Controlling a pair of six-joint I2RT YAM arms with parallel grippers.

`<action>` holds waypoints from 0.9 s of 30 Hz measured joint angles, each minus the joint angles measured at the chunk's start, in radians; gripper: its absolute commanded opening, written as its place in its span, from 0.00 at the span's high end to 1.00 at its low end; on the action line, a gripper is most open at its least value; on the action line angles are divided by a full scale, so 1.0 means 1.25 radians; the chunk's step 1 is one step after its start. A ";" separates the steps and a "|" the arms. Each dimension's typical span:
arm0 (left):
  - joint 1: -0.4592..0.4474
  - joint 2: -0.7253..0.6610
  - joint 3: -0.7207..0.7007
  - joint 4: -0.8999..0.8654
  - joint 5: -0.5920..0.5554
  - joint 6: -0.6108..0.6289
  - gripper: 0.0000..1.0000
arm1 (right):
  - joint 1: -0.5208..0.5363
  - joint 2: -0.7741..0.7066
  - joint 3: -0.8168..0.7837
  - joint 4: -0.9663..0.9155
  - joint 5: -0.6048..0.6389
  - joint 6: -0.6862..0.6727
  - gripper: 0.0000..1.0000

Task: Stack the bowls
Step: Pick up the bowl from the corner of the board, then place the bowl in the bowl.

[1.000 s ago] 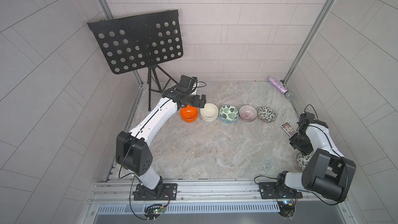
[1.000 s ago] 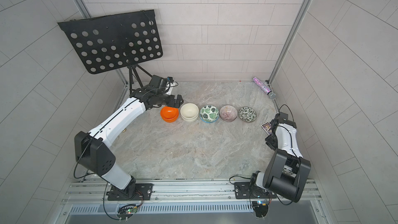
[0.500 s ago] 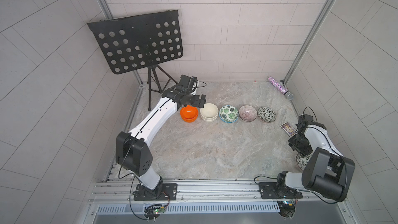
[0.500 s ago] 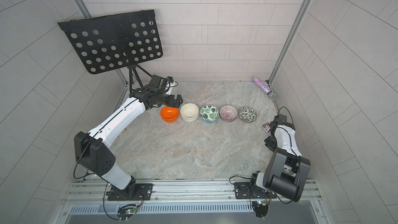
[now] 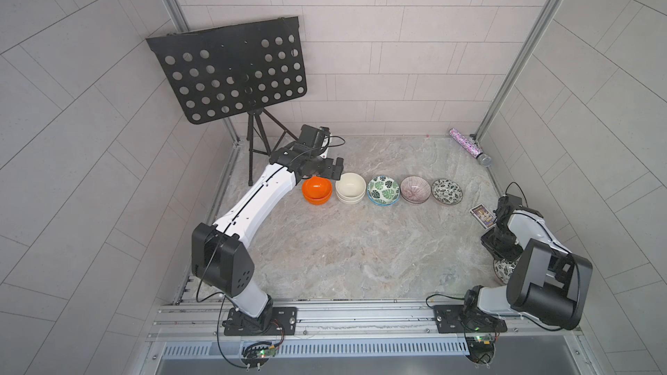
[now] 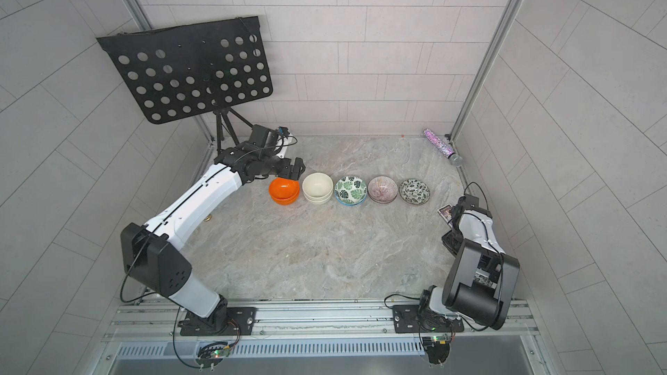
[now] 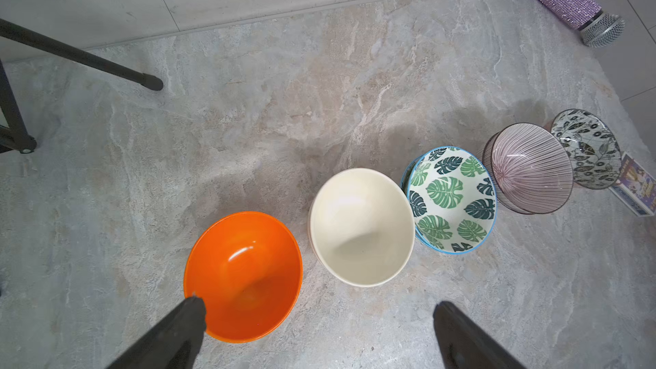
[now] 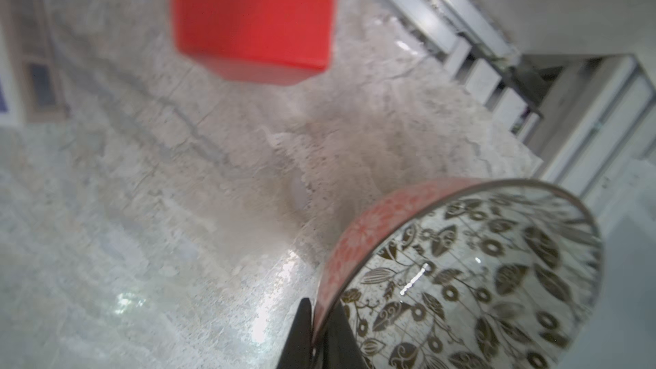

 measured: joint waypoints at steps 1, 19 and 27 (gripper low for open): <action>0.000 0.000 0.000 0.000 0.000 0.000 0.00 | -0.001 -0.001 0.002 0.000 -0.004 -0.003 1.00; 0.000 0.000 0.000 -0.003 0.001 -0.009 0.00 | 0.310 0.017 0.306 -0.060 -0.012 0.047 1.00; 0.000 0.000 0.000 -0.017 -0.028 -0.006 0.00 | 0.376 0.263 0.593 -0.096 -0.023 -0.037 1.00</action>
